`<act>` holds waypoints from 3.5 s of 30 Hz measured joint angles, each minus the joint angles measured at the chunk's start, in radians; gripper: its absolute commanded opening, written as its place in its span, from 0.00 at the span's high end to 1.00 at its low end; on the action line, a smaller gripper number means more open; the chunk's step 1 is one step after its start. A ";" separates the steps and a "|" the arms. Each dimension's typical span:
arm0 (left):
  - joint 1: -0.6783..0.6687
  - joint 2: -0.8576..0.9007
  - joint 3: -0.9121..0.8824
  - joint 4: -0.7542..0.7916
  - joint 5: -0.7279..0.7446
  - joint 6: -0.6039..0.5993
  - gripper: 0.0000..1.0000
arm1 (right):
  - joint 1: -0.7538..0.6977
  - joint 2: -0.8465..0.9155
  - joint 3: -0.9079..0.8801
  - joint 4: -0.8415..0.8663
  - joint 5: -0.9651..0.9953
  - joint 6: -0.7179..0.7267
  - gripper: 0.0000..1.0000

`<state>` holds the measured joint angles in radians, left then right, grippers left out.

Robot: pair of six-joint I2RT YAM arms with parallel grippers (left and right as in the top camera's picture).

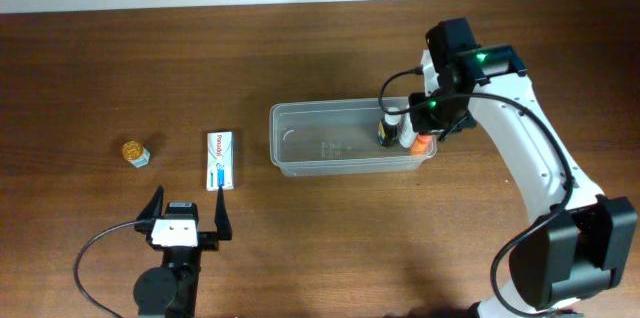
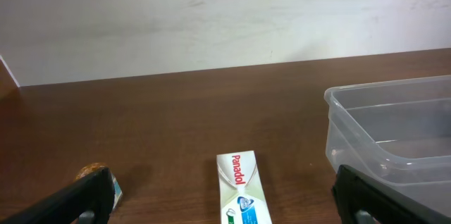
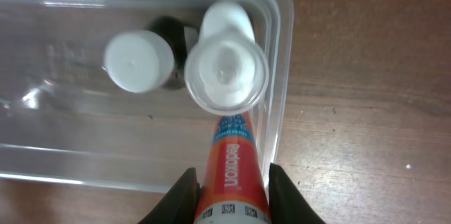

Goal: Pack container

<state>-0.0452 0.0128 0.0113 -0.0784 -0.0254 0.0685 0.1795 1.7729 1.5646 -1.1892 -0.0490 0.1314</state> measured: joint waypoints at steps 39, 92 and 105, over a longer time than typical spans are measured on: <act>0.000 0.000 0.000 0.000 0.000 0.000 0.01 | -0.013 0.006 0.416 -0.248 0.094 -0.001 0.30; 0.000 0.000 0.000 0.000 0.000 0.000 0.00 | -0.544 0.005 0.347 -0.204 0.169 0.107 0.02; 0.000 0.000 0.000 0.000 0.000 0.000 0.01 | -0.544 0.005 0.347 -0.204 0.169 0.109 0.02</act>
<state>-0.0452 0.0128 0.0113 -0.0784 -0.0254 0.0685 -0.3649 1.7779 1.9114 -1.3937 0.1196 0.2401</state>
